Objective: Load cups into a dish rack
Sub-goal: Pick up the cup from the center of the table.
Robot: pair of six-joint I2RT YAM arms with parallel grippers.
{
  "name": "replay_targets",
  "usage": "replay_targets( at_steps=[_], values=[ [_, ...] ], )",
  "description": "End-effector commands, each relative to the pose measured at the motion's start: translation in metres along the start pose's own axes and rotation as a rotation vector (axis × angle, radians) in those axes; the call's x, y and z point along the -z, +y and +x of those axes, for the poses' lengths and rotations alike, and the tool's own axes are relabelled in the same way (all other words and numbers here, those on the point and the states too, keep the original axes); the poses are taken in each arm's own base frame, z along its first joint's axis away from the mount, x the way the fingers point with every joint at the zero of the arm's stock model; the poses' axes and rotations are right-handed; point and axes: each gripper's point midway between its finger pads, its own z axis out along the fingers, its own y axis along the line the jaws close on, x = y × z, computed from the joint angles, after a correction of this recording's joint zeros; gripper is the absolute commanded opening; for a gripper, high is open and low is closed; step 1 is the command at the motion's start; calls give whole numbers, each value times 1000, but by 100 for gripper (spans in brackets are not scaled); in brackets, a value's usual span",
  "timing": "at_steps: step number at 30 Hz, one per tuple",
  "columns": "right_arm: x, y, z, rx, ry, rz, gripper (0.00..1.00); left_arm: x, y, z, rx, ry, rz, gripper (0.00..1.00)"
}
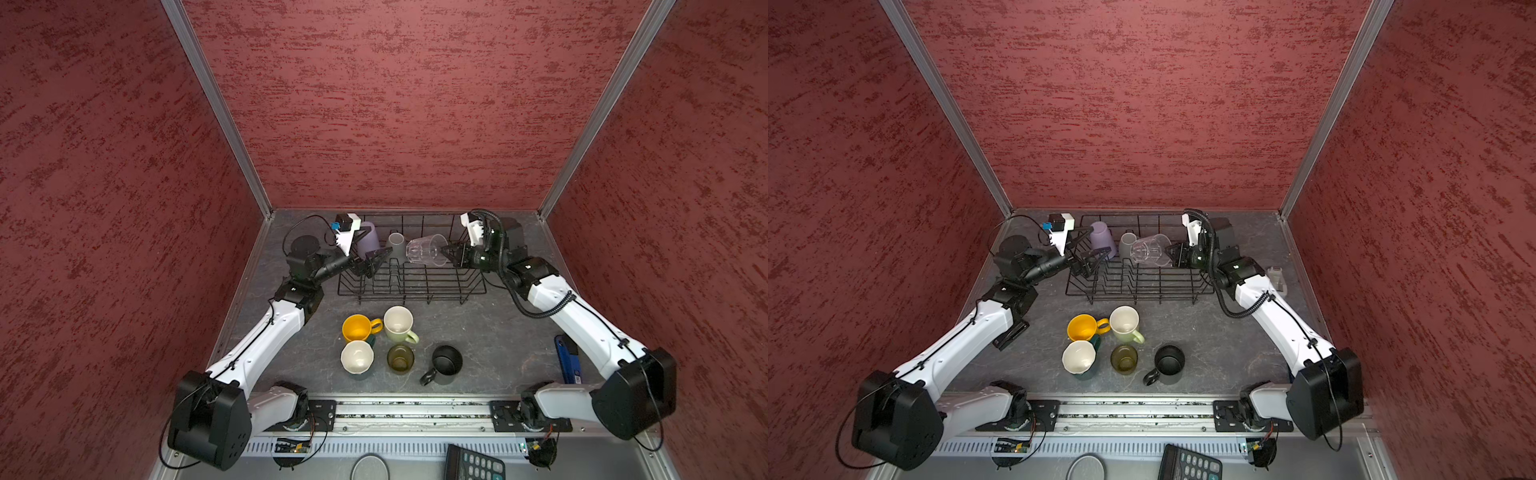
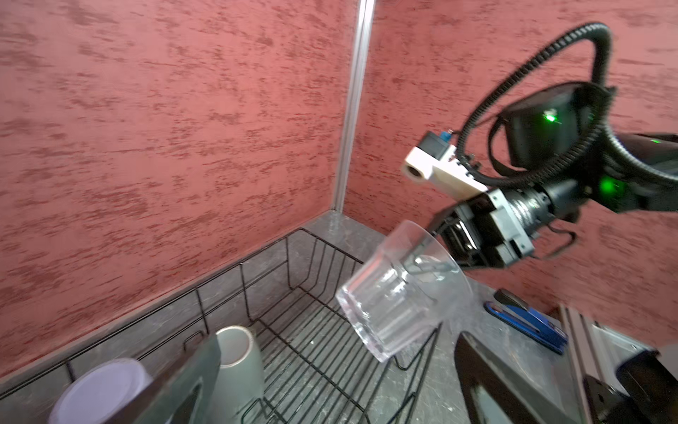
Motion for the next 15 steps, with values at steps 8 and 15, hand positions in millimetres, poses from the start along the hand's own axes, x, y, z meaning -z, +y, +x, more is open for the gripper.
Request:
replay_targets(
  at_steps=[8,15],
  values=[
    [20,70,-11,120,-60,-381,0,-2,-44,-1,-144,-39,249,100],
    [31,89,-4,143,-33,-495,0,-3,-46,1,-159,-44,298,100]
  ],
)
